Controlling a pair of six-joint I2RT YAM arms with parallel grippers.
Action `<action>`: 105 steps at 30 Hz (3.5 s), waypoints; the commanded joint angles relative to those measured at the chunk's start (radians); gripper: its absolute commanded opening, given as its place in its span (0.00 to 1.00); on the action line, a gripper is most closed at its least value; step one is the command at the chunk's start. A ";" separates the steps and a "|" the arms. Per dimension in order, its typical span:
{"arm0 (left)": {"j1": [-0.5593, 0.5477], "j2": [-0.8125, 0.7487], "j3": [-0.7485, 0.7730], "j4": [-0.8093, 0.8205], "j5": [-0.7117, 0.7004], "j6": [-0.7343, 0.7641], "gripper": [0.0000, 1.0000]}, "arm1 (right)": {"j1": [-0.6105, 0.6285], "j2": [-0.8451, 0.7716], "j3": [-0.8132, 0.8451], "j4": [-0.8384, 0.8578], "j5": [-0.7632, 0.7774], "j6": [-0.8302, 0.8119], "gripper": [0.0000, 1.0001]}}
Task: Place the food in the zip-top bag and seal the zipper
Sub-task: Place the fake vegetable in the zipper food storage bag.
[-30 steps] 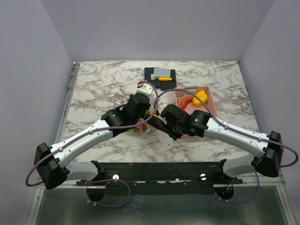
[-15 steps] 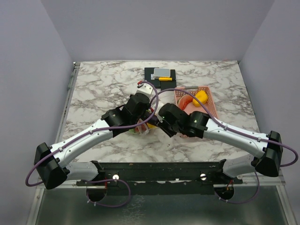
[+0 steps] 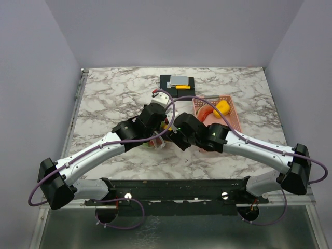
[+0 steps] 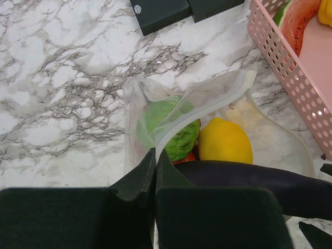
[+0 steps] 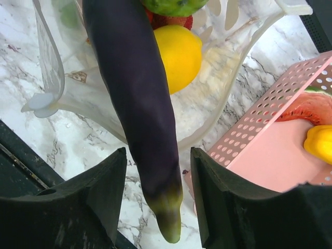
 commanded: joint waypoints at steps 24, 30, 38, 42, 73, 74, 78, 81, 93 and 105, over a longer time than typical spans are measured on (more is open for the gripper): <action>0.002 0.001 -0.002 -0.001 0.021 -0.004 0.00 | 0.009 -0.347 -0.136 0.012 0.216 0.422 0.76; 0.002 -0.003 -0.003 -0.001 0.018 -0.005 0.00 | 0.008 -0.373 -0.183 -0.039 0.259 0.626 0.82; 0.002 -0.005 -0.003 -0.001 0.018 -0.006 0.00 | 0.007 -0.455 -0.311 0.066 0.195 0.801 0.85; 0.003 -0.004 -0.003 -0.001 0.018 -0.004 0.00 | 0.007 -0.485 -0.366 0.134 0.162 0.889 0.85; 0.002 -0.009 -0.003 -0.001 0.021 -0.006 0.00 | -0.042 -0.372 -0.492 0.453 0.134 1.005 0.25; 0.002 -0.009 -0.003 -0.001 0.021 -0.005 0.00 | -0.042 -0.374 -0.488 0.455 0.135 0.996 0.20; 0.001 -0.009 -0.002 -0.001 0.026 -0.004 0.00 | -0.042 -0.376 -0.460 0.456 0.126 0.949 0.01; 0.002 -0.009 0.000 -0.002 0.032 -0.004 0.00 | -0.043 -0.362 -0.425 0.454 0.089 0.894 0.01; 0.002 -0.033 0.002 -0.001 0.057 0.004 0.00 | -0.042 -0.242 -0.261 0.388 -0.072 0.740 0.01; 0.002 -0.046 0.006 0.001 0.119 0.000 0.00 | -0.042 -0.054 -0.144 0.411 -0.098 0.728 0.01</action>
